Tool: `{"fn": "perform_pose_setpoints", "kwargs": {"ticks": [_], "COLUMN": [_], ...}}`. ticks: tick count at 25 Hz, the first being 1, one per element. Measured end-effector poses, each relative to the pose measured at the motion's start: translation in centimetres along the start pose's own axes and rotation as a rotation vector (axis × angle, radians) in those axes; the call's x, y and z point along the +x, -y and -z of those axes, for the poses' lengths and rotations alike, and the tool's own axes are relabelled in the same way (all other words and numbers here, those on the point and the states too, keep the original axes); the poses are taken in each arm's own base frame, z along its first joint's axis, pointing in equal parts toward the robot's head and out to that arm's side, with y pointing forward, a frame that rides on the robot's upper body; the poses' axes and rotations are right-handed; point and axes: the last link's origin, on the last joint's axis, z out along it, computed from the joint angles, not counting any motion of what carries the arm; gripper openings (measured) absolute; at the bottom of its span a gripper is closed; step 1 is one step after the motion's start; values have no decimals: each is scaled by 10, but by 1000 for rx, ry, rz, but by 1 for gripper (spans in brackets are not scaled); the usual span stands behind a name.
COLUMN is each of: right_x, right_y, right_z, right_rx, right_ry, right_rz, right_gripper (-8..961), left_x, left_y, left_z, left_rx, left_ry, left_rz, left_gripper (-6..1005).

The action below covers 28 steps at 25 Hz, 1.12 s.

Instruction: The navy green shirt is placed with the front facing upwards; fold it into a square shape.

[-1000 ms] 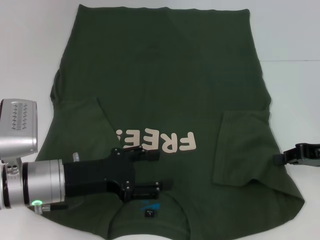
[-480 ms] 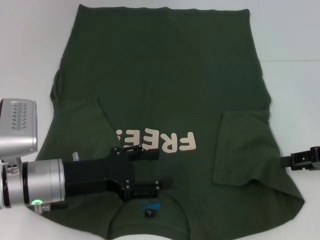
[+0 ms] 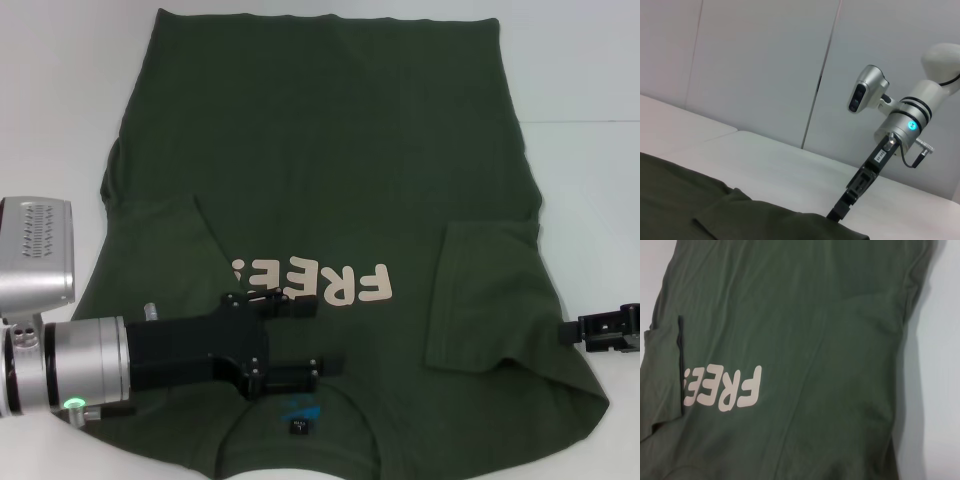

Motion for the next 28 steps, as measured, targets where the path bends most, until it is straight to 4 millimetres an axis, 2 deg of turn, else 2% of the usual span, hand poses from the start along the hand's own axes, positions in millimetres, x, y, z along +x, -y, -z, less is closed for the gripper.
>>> {"fn": "perform_pose_setpoints", "kwargs": {"ticks": [8,22,28], "right_x": [3,-10,-11], "right_y": [-7,-36,-41], "right_z": [-13,-35,-39], "right_rx": [-19,-74,-83], "right_ry": [-16,-30,-45], "right_rz": [0,42,52], "right_gripper": [610,611,611], "left_x": [1,3,3], "left_y": [1,3,4], "left_z": [0,3,4], "left_rx": [3,20,24], "left_ry": [-1,-10,-13], "left_rz": [-4,-8,-10], "left_gripper": [801,801,801]}}
